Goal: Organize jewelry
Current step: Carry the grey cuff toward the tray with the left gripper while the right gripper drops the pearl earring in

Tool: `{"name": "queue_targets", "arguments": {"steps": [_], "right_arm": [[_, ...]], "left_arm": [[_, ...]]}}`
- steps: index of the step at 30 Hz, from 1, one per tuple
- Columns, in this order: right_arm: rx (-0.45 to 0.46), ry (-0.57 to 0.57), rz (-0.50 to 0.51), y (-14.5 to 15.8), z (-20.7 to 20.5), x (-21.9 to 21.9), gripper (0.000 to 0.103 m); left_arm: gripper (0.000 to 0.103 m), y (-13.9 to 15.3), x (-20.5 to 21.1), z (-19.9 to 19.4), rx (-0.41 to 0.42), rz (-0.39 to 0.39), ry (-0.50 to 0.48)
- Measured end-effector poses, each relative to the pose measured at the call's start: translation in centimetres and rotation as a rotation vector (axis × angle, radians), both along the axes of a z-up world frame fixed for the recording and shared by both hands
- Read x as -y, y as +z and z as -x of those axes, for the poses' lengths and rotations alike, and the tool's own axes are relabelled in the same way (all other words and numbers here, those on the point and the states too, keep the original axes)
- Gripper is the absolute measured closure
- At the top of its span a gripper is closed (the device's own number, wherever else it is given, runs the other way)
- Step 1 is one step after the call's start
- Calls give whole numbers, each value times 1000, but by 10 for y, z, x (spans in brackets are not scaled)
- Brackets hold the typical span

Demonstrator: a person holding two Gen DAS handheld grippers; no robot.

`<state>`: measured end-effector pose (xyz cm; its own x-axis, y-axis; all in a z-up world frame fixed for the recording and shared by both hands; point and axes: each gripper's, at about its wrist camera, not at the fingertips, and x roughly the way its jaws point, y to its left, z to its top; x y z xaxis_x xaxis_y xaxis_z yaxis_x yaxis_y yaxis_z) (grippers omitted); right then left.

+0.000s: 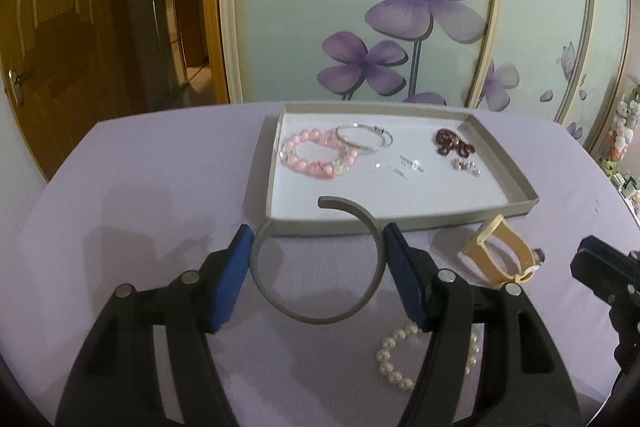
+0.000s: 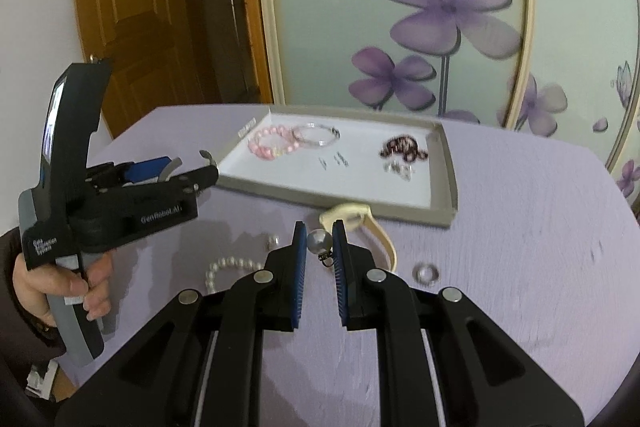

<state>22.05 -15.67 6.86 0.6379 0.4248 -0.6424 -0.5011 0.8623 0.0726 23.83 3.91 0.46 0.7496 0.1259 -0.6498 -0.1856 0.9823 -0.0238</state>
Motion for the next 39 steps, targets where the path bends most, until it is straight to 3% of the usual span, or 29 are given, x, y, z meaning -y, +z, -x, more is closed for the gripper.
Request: {"name": "queue_targets", "arguments": {"steps": [14, 20, 32, 39], "right_arm": [[117, -12, -28, 25, -47, -16, 89], [142, -57, -90, 25, -83, -15, 89], [46, -128, -76, -13, -150, -29, 90], [-13, -145, -54, -31, -167, -32, 89]], "left_arm": [[37, 27, -10, -16, 116, 35, 5], [37, 30, -14, -30, 155, 37, 7], [37, 17, -16, -72, 153, 52, -14], [37, 9, -12, -91, 146, 51, -42]]}}
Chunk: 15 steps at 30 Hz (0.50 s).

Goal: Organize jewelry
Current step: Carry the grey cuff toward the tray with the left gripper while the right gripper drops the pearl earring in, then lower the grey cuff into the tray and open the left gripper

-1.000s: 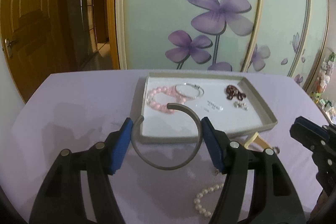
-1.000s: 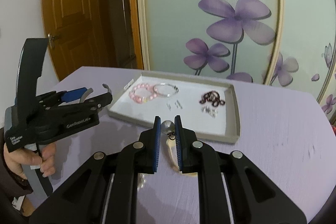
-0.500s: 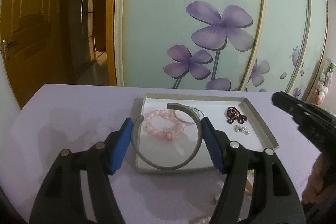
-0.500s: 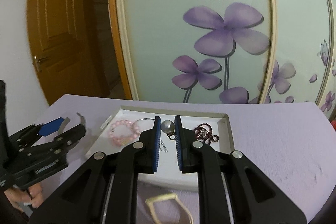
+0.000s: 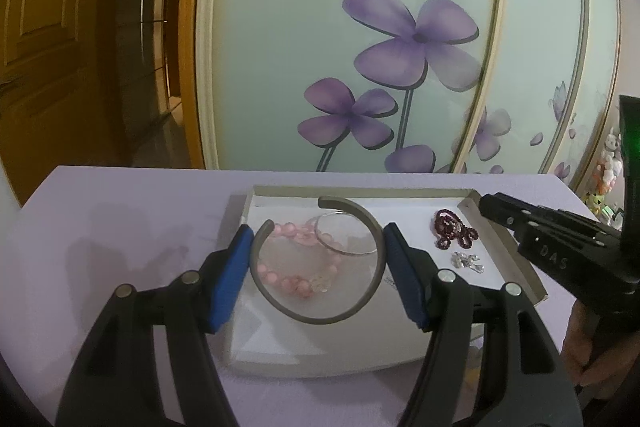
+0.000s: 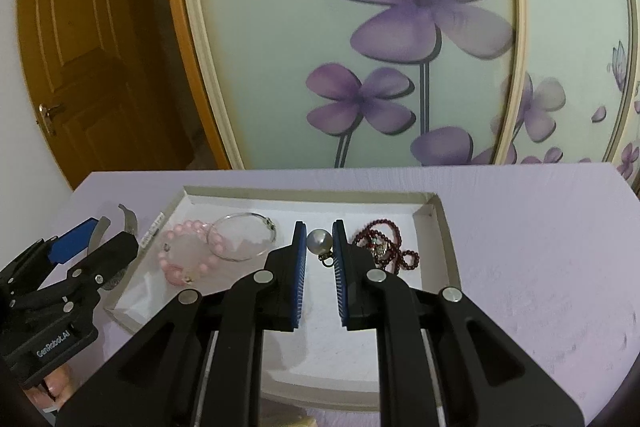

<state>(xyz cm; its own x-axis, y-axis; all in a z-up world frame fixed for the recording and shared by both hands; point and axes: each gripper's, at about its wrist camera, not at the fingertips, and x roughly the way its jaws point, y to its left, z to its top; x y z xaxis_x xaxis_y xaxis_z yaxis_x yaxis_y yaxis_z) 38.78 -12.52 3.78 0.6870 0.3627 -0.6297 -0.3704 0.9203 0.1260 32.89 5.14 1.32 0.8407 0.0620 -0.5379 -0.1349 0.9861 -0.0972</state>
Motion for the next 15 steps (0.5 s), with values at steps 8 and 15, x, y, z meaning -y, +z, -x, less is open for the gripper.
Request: {"name": "queue_targets", "arguments": {"steps": [8, 15], "right_arm": [[-42, 4, 20, -15, -9, -5, 88], [-38, 1, 20, -13, -4, -3, 68]], "left_arm": [[37, -9, 1, -12, -16, -2, -17], [37, -14, 1, -15, -27, 2, -21]]}}
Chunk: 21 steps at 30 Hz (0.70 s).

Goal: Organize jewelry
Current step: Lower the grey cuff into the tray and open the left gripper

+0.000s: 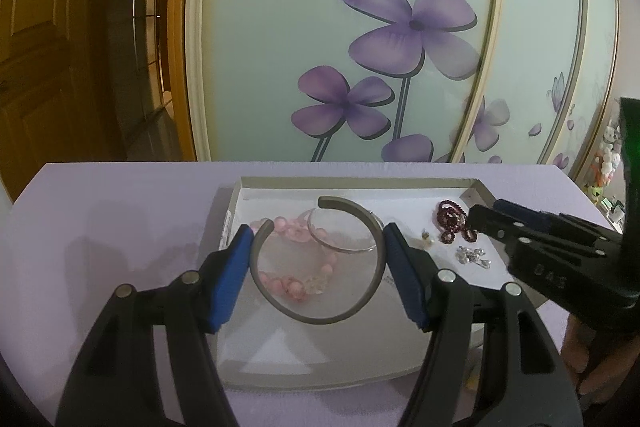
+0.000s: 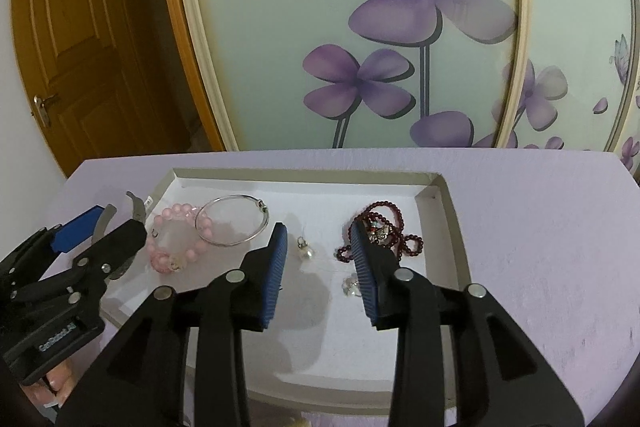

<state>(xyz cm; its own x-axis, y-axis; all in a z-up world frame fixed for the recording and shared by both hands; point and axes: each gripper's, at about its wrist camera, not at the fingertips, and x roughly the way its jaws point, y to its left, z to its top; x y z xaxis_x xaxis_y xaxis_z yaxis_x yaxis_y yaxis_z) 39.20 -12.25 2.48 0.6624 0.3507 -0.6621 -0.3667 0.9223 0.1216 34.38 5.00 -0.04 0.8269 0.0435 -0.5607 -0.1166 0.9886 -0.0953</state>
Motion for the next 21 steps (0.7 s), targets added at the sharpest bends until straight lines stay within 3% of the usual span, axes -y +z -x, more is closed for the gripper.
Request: {"name": "queue_targets", "arguments": {"steps": [21], "right_arm": [[19, -7, -22, 1, 11, 11, 68]], "left_arm": [[37, -14, 4, -24, -46, 0, -10]]}}
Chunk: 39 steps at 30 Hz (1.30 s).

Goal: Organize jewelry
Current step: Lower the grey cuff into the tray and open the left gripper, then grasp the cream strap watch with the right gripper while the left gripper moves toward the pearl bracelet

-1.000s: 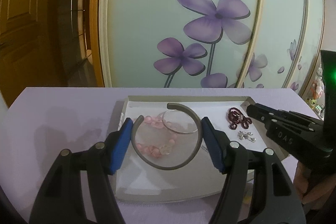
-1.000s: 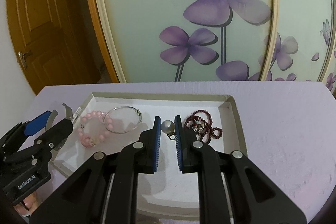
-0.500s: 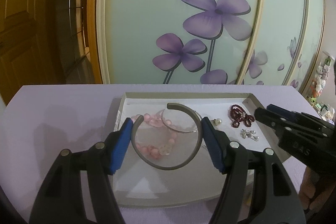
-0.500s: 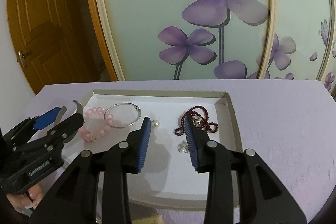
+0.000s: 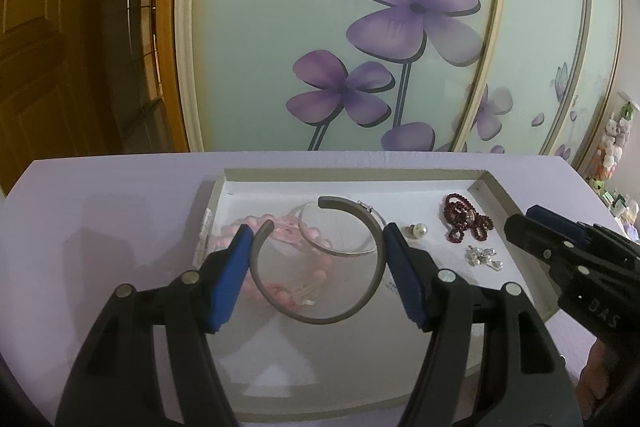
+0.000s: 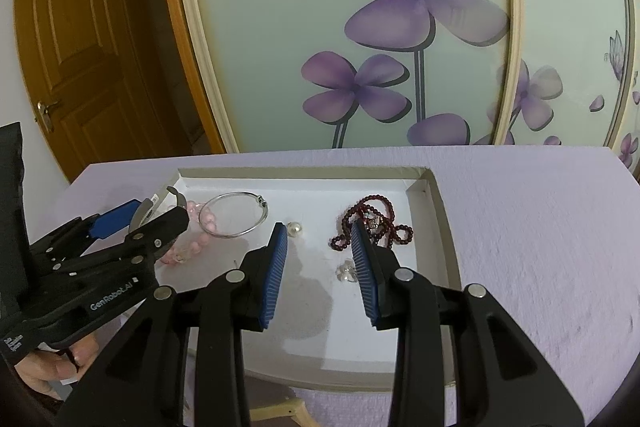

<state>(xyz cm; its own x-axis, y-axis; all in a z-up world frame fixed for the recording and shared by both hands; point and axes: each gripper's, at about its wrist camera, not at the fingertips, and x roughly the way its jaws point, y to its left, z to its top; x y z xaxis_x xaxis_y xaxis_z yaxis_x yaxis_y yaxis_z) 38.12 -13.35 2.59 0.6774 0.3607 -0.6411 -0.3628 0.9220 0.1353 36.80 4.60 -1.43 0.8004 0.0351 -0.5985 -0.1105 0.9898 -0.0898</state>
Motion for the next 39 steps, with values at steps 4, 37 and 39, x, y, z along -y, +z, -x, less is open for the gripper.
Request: {"name": "queue_targets", "arguments": {"steps": [4, 37, 39], "right_arm": [[0, -1, 0, 0, 0, 1, 68], [42, -4, 25, 12, 96, 37, 39], [44, 4, 27, 12, 106, 40, 37]], "left_arm": [[37, -3, 1, -5, -14, 9, -9], [9, 19, -14, 115, 75, -73, 66], [9, 18, -14, 129, 79, -72, 70]]}}
